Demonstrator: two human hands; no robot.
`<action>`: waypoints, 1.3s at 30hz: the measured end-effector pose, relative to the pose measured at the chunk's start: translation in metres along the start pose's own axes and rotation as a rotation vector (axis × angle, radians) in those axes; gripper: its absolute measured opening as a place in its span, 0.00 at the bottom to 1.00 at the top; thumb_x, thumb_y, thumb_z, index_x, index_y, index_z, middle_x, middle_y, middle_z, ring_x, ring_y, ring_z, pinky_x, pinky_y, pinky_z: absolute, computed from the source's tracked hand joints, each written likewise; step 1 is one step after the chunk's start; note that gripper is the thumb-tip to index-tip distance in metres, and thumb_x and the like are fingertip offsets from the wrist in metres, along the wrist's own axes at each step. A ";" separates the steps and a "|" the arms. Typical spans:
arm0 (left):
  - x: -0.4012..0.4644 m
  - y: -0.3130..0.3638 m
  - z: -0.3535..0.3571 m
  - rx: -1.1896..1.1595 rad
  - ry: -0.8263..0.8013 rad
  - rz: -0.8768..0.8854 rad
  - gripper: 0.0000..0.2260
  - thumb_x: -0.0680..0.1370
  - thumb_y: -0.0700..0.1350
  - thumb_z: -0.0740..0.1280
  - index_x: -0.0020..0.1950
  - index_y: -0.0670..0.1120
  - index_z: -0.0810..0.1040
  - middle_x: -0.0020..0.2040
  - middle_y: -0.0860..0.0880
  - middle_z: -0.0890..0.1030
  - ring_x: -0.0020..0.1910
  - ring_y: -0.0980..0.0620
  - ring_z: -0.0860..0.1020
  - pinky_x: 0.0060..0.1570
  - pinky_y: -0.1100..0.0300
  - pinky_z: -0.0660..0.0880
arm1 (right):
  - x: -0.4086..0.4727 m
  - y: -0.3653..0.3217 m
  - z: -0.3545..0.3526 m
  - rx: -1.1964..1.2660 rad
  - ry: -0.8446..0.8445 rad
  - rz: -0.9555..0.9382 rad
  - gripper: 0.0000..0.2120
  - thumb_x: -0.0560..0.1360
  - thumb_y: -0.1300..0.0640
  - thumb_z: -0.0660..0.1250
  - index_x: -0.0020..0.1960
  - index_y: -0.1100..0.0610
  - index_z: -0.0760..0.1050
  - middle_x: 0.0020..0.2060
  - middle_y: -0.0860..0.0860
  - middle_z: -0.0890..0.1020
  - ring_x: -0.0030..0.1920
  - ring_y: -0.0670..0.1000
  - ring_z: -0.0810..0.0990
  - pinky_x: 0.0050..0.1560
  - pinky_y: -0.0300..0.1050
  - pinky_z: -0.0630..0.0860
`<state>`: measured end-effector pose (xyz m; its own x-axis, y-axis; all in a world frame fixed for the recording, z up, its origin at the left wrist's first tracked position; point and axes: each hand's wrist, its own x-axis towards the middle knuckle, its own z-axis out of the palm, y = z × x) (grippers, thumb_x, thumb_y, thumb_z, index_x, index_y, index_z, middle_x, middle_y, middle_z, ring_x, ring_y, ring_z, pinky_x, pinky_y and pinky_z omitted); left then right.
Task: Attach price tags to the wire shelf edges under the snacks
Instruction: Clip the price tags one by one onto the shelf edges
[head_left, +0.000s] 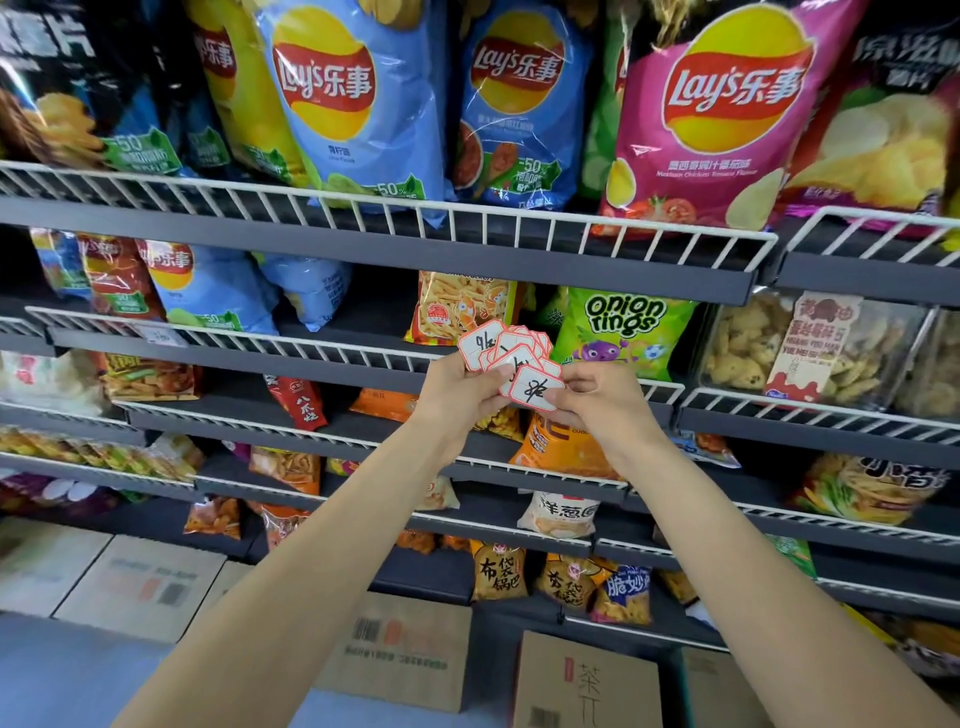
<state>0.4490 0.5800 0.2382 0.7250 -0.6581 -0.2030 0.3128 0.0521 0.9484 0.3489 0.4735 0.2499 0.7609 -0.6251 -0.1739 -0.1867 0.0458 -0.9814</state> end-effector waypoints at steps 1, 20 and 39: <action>0.000 0.000 0.000 0.004 0.004 0.005 0.10 0.78 0.34 0.64 0.59 0.39 0.75 0.52 0.44 0.82 0.49 0.50 0.82 0.46 0.62 0.80 | 0.000 -0.001 0.000 0.013 -0.010 0.005 0.10 0.74 0.74 0.64 0.52 0.64 0.75 0.42 0.57 0.80 0.40 0.48 0.81 0.36 0.33 0.79; -0.007 0.005 -0.007 -0.060 -0.039 -0.052 0.15 0.75 0.29 0.65 0.61 0.37 0.73 0.52 0.43 0.82 0.49 0.50 0.81 0.47 0.60 0.80 | -0.006 -0.002 -0.006 0.027 -0.010 -0.011 0.13 0.75 0.72 0.61 0.54 0.60 0.76 0.48 0.59 0.83 0.48 0.52 0.83 0.49 0.44 0.81; -0.011 0.003 -0.003 0.068 0.036 -0.049 0.05 0.78 0.36 0.64 0.53 0.40 0.77 0.49 0.44 0.82 0.45 0.53 0.81 0.41 0.64 0.80 | -0.009 0.005 0.011 0.068 0.072 -0.048 0.07 0.75 0.69 0.63 0.48 0.58 0.73 0.44 0.56 0.82 0.42 0.49 0.83 0.37 0.35 0.79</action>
<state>0.4436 0.5898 0.2430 0.7319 -0.6310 -0.2573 0.3074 -0.0312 0.9511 0.3483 0.4880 0.2451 0.7208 -0.6823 -0.1223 -0.1064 0.0654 -0.9922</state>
